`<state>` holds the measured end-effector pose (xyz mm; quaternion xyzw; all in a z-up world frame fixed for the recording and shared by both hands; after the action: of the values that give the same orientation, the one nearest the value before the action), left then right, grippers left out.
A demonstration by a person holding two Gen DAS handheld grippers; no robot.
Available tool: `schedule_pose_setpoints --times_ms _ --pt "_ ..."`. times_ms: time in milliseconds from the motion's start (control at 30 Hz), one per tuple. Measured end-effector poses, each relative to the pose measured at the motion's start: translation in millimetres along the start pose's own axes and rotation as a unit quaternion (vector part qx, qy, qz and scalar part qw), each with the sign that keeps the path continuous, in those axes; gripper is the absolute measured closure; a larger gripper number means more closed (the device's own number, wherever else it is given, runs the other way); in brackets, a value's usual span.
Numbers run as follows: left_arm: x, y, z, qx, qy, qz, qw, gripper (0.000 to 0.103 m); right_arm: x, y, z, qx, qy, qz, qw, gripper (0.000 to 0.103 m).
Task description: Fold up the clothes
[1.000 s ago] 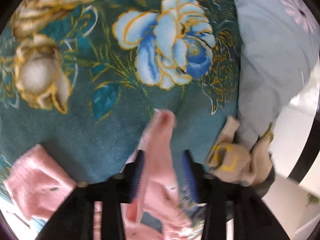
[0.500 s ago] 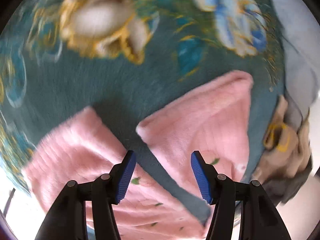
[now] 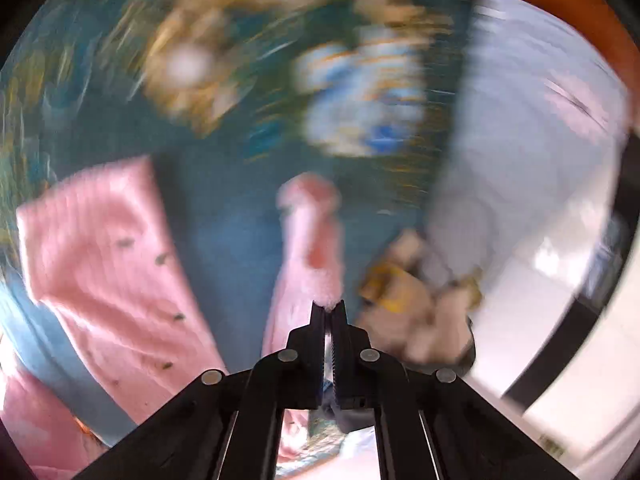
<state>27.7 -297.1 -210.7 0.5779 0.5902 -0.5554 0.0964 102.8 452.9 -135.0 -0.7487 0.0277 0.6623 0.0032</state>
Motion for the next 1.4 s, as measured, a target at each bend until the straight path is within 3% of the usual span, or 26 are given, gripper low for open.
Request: schedule_pose_setpoints --times_ms 33,100,200,333,433,600,667,867,1033,1100,1400 --pt "-1 -16 10 0.020 -0.013 0.005 0.9997 0.100 2 -1 0 0.005 0.002 -0.002 1.000 0.052" --pt "23 -25 22 -0.004 0.003 0.004 1.0000 0.100 7 -4 1 0.014 0.007 -0.006 1.000 0.052" --pt "74 -33 67 -0.024 -0.014 0.056 0.9981 0.100 6 2 2 0.010 0.006 0.002 1.000 0.052" --pt "122 -28 93 -0.056 -0.021 0.100 0.9932 0.100 -6 1 12 0.001 -0.011 -0.006 1.000 0.052" --pt "129 -51 86 0.004 -0.025 0.095 0.9951 0.100 -11 -11 19 0.023 -0.019 -0.005 1.000 0.052" --pt "101 -63 59 0.050 -0.006 0.043 0.9978 0.100 0 -39 39 0.092 -0.028 0.028 0.995 0.052" --pt "88 -52 54 0.059 -0.010 0.047 0.9971 0.100 7 -52 53 0.136 -0.036 0.050 0.989 0.052" --pt "65 1 46 0.017 -0.016 0.074 0.9970 0.100 35 -95 100 0.282 -0.046 0.116 0.951 0.047" --pt "49 0 33 0.019 -0.030 0.082 0.9960 0.100 70 -122 147 0.359 -0.037 0.146 0.921 0.043" --pt "40 -7 25 0.031 -0.037 0.089 0.9949 0.100 88 -128 170 0.372 -0.028 0.146 0.916 0.033" --pt "21 -11 3 0.057 -0.069 0.139 0.9863 0.100 160 -157 234 0.391 0.019 0.047 0.919 0.033"
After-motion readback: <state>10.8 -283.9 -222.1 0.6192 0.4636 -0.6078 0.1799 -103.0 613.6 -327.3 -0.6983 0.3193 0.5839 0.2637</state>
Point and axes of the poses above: each gripper's, at about its wrist camera, not at the fingertips, and x roughly the way its jaws point, y to its left, z to its top, the point moved 9 cm from there along x, roughly the way its jaws point, and after that the axes turned 6 degrees about y, right-handed, at the moved point
